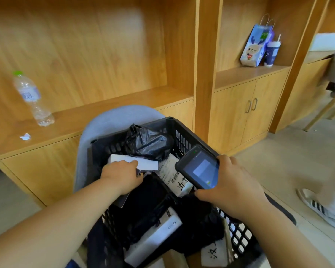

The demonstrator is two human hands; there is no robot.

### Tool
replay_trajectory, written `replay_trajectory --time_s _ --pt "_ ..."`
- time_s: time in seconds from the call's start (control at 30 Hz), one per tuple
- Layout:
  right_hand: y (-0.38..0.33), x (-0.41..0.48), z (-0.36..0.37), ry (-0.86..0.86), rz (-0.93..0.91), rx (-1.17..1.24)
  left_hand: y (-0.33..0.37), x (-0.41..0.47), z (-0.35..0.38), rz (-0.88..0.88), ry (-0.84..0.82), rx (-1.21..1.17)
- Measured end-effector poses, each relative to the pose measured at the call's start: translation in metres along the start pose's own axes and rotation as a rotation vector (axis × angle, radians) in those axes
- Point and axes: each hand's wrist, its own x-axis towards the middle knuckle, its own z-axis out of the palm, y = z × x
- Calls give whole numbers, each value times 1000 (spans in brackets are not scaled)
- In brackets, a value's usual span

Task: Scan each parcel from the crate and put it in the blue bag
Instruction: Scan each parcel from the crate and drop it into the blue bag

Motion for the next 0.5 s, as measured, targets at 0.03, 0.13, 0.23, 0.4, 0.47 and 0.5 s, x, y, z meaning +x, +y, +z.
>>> replay_trajectory --time_s 0.03,0.13,0.23,0.4,0.47,0.5 --pt "-1 -5 -4 8 0 1 -6 -8 -9 -18 48 -60" --pt "-4 -25 -16 27 -6 28 -21 -31 -33 -133 154 -320" --pt "-7 -47 -26 43 -5 59 -30 -50 -51 -261 227 -660" --pt "-8 -83 -40 82 6 142 -30 -96 -74 -506 86 -1453" --pt "-8 -95 -45 100 19 181 -28 -118 -78 -576 -53 -1747" --pt "-8 -101 -47 109 25 201 -27 -131 -82 -582 -109 -1883"
